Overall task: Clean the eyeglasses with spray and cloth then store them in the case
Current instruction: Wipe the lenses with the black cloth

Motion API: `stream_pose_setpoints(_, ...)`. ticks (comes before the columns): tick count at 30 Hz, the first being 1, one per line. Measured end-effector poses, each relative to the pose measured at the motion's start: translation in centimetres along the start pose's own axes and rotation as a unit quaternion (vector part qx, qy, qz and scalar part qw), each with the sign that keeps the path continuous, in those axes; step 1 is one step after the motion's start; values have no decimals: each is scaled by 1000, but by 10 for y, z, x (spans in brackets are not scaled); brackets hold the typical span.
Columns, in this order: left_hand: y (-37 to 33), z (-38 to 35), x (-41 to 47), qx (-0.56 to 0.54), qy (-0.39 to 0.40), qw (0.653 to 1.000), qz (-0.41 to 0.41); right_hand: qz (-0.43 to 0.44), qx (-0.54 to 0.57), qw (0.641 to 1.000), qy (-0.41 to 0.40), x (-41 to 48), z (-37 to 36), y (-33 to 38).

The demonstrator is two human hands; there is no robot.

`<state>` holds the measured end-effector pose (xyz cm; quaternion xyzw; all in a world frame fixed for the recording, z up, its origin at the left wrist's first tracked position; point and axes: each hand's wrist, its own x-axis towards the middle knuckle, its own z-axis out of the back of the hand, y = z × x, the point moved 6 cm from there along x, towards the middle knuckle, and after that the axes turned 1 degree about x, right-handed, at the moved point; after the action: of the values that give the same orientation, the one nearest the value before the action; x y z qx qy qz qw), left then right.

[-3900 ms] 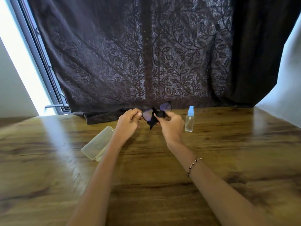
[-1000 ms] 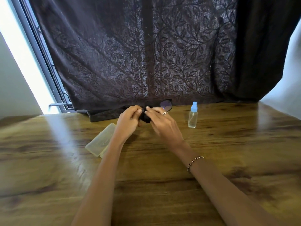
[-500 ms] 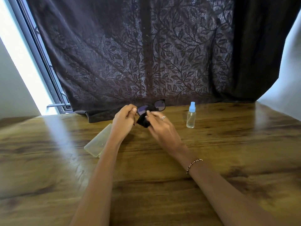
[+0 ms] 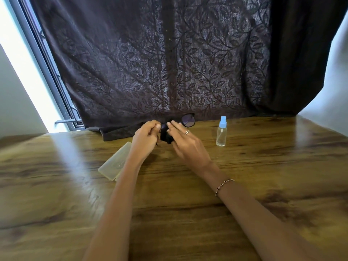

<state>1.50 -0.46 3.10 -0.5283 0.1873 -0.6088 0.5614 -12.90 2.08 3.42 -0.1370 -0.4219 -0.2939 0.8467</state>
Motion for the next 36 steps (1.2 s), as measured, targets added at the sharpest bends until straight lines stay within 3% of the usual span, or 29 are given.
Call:
stream_pose_setpoints(3, 2, 6, 0, 7, -9, 1000, 7, -34, 9, 999, 4, -7, 1, -6)
stream_pose_setpoints(8, -4, 3, -3, 17, -2, 1000, 5, 50, 9, 999, 11, -3, -5, 15)
stream_pose_setpoints(13, 0, 6, -3, -15, -10, 1000, 22, 14, 16, 1000, -5, -5, 2, 7)
stream_pose_setpoints(17, -1, 8, -4, 8, -5, 1000, 16, 55, 21, 998, 31, -4, -6, 18)
stream_pose_setpoints(24, -4, 8, -5, -1, -12, 1000, 25, 9, 28, 1000, -3, -6, 5, 5)
stream_pose_setpoints(30, -9, 8, -5, 41, 7, 999, -1, 45, 6, 999, -24, -3, 1, 10)
stream_pose_setpoints(34, -9, 8, -6, 36, 2, 999, -5, -45, 24, 998, -22, -2, 0, -13)
stream_pose_setpoints(36, -8, 11, -5, 44, -6, 999, -1, -110, 81, 988, -67, -3, 7, -24)
